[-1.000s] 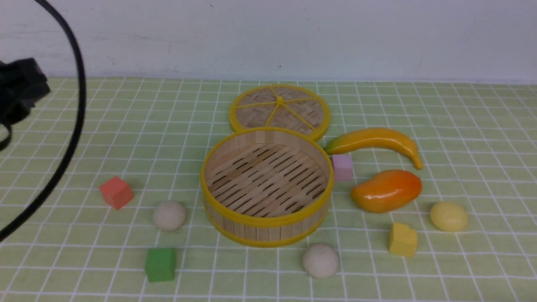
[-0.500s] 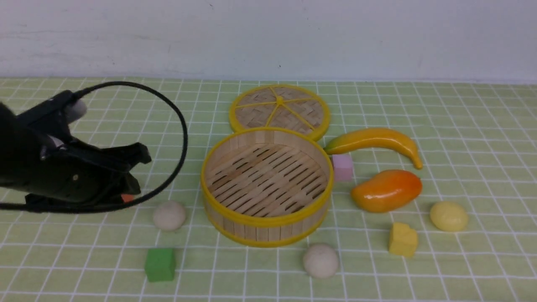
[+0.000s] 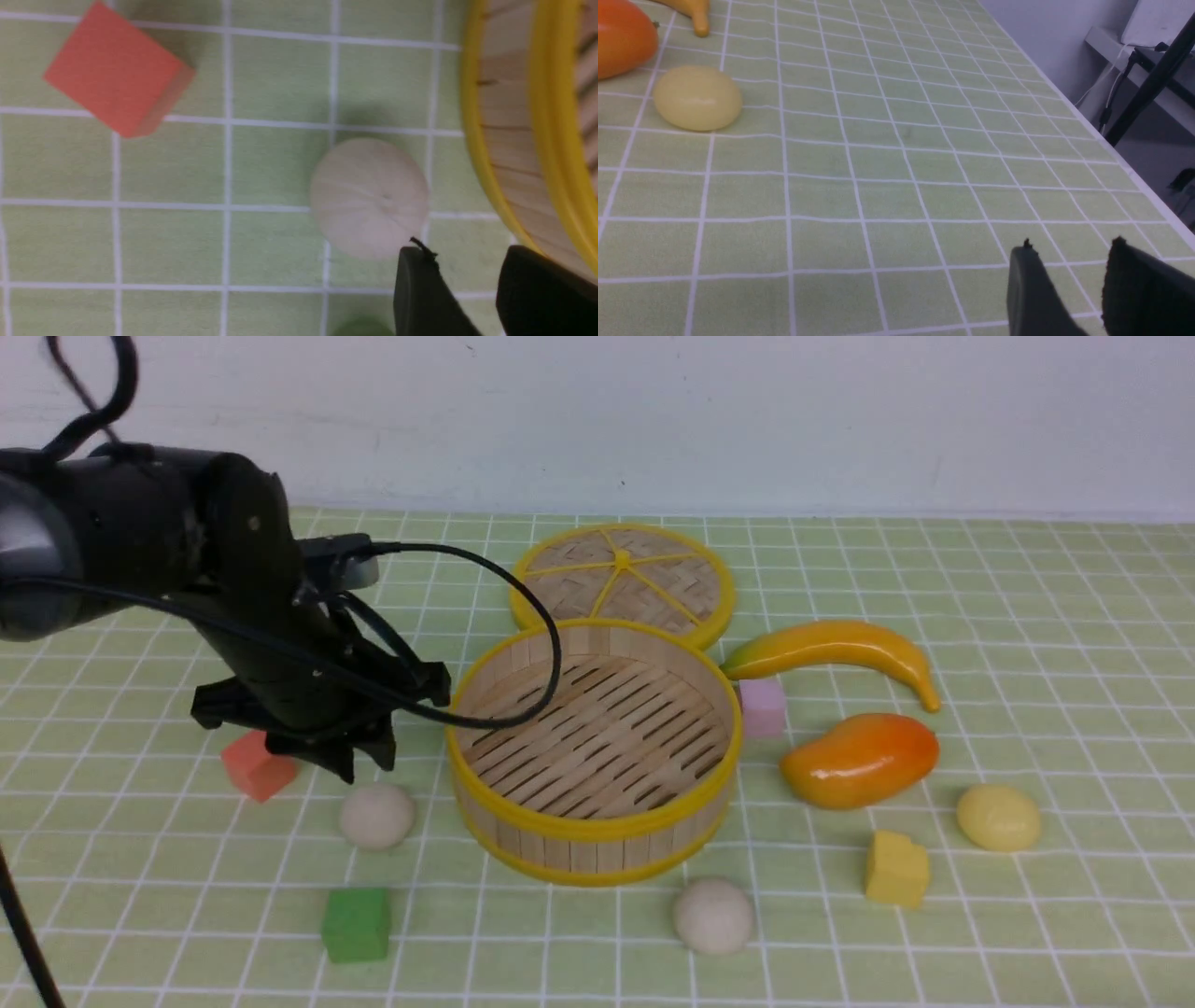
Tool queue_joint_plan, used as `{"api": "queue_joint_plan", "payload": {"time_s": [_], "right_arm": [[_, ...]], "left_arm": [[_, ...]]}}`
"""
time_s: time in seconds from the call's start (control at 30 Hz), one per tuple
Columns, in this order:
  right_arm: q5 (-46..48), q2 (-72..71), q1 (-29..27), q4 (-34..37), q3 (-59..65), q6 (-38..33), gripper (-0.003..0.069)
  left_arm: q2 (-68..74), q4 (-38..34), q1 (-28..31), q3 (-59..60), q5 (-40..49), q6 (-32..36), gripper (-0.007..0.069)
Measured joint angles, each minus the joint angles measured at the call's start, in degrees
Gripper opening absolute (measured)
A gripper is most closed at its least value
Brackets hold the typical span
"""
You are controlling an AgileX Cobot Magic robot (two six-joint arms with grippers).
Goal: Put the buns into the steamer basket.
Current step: Use the left arm to grab a steamed stuffed bun, then use the left arm to put the steamed stuffed bun into the steamer
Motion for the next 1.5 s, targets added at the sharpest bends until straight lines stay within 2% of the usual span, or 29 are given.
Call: {"api": "queue_joint_plan", "payload": {"time_s": [0.17, 0.8, 0.87, 0.93, 0.97, 1.0, 1.07, 1.3, 1.5], "right_arm": [[0.0, 0.0, 0.0, 0.0, 0.0, 0.0, 0.0241], [0.0, 0.0, 0.0, 0.0, 0.0, 0.0, 0.0241], [0.0, 0.0, 0.0, 0.0, 0.0, 0.0, 0.0241], [0.0, 0.0, 0.0, 0.0, 0.0, 0.0, 0.0241], [0.0, 0.0, 0.0, 0.0, 0.0, 0.0, 0.0241], [0.0, 0.0, 0.0, 0.0, 0.0, 0.0, 0.0241], [0.0, 0.0, 0.0, 0.0, 0.0, 0.0, 0.0241], [0.0, 0.0, 0.0, 0.0, 0.0, 0.0, 0.0241], [0.0, 0.0, 0.0, 0.0, 0.0, 0.0, 0.0241]], "left_arm": [[3.0, 2.2, 0.0, -1.5, 1.1, -3.4, 0.0238], [9.3, 2.1, 0.0, -1.6, -1.6, -3.9, 0.023], [9.3, 2.1, 0.0, -1.6, -1.6, -3.9, 0.021], [9.3, 2.1, 0.0, -1.6, -1.2, -3.0, 0.0143], [9.3, 2.1, 0.0, -1.6, -1.1, -3.0, 0.0137], [9.3, 2.1, 0.0, -1.6, -0.3, -2.4, 0.007], [9.3, 2.1, 0.0, -1.9, 0.5, -2.3, 0.0007], [8.0, 1.7, 0.0, -5.7, 4.6, -1.3, -0.0013], [5.5, -0.2, 0.0, -14.4, 8.4, -0.9, -0.0013]]}}
